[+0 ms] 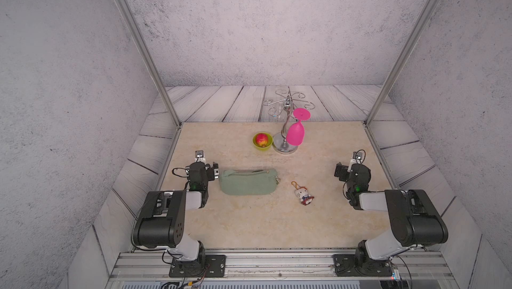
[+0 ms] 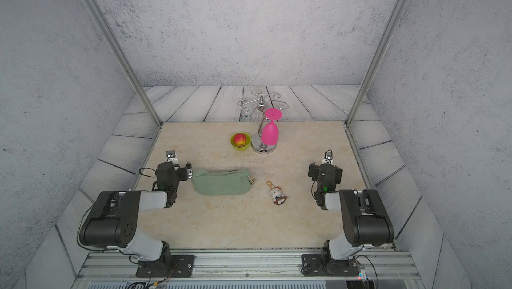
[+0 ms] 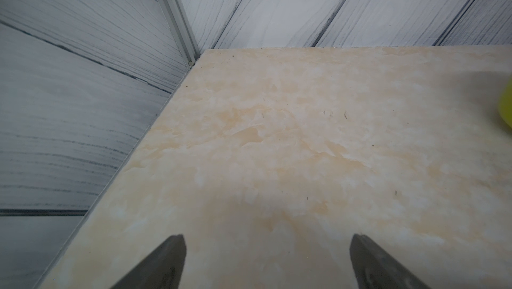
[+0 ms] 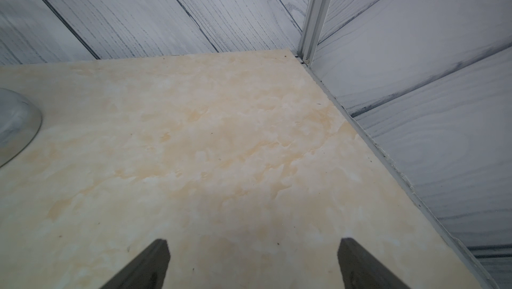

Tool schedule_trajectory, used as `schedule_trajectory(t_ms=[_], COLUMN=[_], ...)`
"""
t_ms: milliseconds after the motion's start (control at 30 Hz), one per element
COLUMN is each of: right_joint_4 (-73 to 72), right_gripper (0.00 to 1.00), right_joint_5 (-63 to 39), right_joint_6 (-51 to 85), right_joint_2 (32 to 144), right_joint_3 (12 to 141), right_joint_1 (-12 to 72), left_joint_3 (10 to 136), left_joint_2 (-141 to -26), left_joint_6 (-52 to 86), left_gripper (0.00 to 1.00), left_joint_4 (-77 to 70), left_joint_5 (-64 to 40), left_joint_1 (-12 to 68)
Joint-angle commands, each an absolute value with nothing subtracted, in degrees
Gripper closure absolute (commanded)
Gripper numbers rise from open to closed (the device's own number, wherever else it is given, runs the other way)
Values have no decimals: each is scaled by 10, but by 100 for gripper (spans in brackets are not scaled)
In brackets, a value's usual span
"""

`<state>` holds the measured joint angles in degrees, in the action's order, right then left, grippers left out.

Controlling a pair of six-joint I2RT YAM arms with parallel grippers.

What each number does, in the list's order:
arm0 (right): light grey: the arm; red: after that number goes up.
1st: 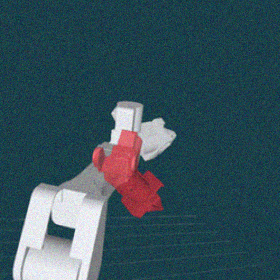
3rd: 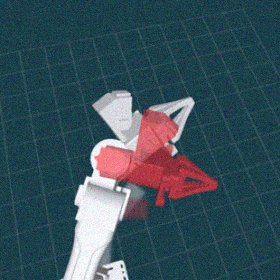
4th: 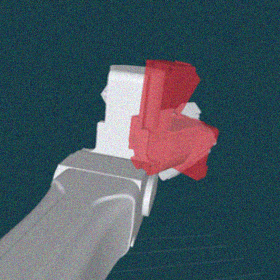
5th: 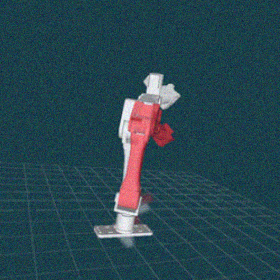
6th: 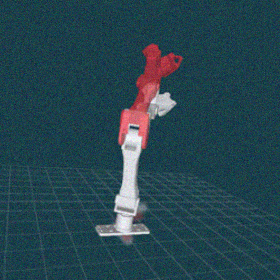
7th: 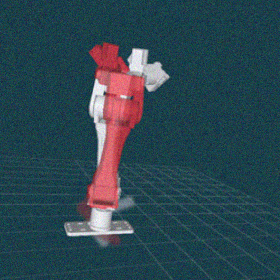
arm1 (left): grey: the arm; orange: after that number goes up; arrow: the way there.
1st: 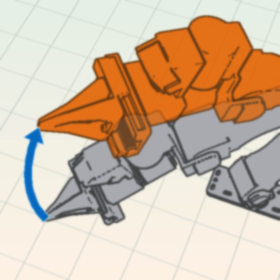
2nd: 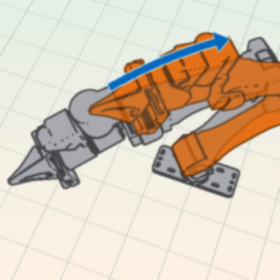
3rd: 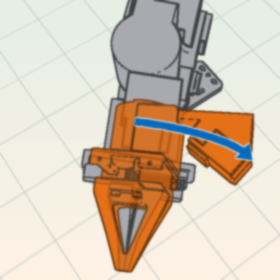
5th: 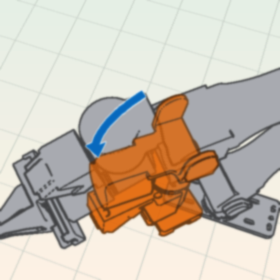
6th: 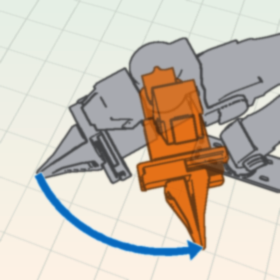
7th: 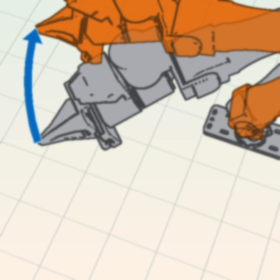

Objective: Remove the decoration from the bag
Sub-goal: Reset both arms

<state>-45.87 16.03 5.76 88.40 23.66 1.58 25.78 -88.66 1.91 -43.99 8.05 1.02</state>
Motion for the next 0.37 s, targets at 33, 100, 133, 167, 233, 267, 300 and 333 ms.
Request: schedule_trajectory(t_ms=[33, 100, 133, 167, 233, 267, 300, 333], right_joint_4=[-440, -438, -427, -426, -429, -428, -431, -434], right_gripper=[1, 1, 1, 1, 1, 1, 1, 1], right_joint_5=[160, 160, 162, 162, 162, 163, 162, 161], right_joint_6=[59, 59, 61, 61, 61, 62, 61, 61], right_joint_2=[875, 876, 876, 876, 876, 875, 872, 871], right_joint_3=[246, 249, 253, 253, 253, 253, 249, 247], right_joint_1=[18, 18, 19, 19, 18, 19, 19, 19], left_joint_3=[263, 264, 263, 264, 263, 264, 264, 264], left_joint_2=[-880, -879, -879, -878, -878, -878, -878, -878], left_joint_6=[21, 22, 22, 22, 22, 22, 22, 22], left_gripper=[2, 1, 2, 2, 2, 2, 2, 2], left_joint_4=[-444, -441, -442, -437, -440, -439, -439, -439], left_joint_5=[75, 75, 75, 74, 74, 74, 74, 74], left_joint_1=[7, 7, 7, 7, 7, 7, 7, 7])
